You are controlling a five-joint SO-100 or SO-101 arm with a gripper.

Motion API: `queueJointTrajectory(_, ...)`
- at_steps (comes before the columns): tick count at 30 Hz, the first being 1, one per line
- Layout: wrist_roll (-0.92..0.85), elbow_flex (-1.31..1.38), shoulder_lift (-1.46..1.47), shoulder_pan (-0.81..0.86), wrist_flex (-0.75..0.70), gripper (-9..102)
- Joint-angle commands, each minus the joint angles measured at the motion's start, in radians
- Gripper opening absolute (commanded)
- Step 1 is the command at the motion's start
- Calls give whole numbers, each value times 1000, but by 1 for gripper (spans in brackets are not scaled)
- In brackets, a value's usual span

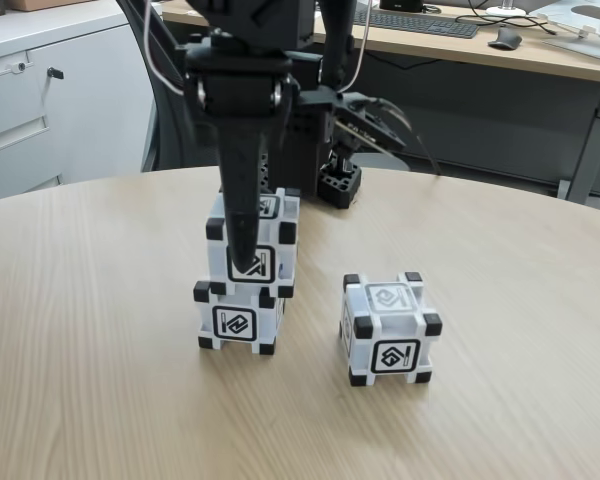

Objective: Stack cubes from left to right.

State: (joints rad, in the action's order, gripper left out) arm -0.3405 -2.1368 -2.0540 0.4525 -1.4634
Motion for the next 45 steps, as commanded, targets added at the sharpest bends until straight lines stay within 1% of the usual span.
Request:
queueJointTrajectory(1, 35, 6, -23, -3, -5, 46)
queueJointTrajectory(11, 77, 14, -23, -17, 5, 44)
queueJointTrajectory(22, 235, 18, -23, -219, 5, 44)
queueJointTrajectory(31, 402, 20, -23, -410, 5, 43)
queueJointTrajectory(40, 480, 20, -6, -451, 8, 42)
queueJointTrajectory(45, 466, 21, 0, -453, 9, 41)
